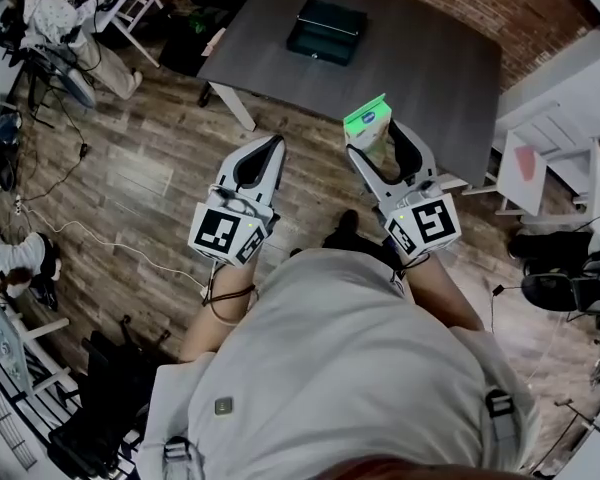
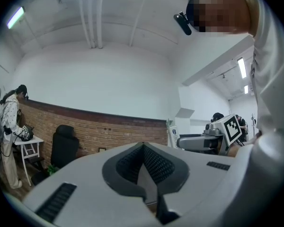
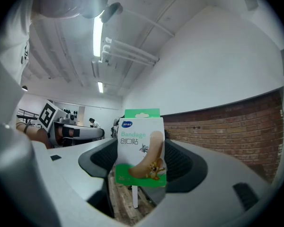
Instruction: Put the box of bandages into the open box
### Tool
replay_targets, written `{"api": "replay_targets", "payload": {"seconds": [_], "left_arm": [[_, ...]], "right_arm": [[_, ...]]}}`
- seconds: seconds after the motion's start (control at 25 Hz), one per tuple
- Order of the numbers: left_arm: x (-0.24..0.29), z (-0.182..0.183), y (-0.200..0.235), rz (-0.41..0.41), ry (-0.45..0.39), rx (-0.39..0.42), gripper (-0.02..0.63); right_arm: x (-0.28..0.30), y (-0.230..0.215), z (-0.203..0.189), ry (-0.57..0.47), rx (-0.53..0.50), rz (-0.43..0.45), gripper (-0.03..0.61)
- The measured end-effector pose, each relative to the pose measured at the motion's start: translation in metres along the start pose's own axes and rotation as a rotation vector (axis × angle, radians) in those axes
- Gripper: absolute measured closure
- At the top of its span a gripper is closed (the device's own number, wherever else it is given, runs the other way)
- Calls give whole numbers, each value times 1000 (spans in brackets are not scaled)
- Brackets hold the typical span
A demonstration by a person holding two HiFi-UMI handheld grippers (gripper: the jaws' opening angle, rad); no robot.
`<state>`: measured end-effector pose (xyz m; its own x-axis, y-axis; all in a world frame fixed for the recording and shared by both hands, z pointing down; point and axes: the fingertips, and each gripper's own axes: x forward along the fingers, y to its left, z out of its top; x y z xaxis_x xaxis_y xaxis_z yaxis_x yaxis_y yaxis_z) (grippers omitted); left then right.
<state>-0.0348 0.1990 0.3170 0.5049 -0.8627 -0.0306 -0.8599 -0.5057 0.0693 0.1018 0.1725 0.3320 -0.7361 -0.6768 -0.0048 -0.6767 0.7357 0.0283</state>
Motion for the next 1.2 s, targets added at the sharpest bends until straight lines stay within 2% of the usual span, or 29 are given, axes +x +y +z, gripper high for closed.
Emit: {"api": "replay_targets", "payload": {"seconds": [0.36,0.56,0.84,1.2], "left_arm": [[126,-6,-6,-11,4,-5,598],[170,-10,-9,-9,19,-17,598],[203,-22,11,-18,47,-38,598],[234,-19,94,-73,25,-48,598]], "right_arm": [[24,-114,-6,-2,3,15,277],[33,-157,-10,2,18,25,278],[68,-182,-18,10,38,43,278],[156,-180,-13,17,-1,21,278]]}}
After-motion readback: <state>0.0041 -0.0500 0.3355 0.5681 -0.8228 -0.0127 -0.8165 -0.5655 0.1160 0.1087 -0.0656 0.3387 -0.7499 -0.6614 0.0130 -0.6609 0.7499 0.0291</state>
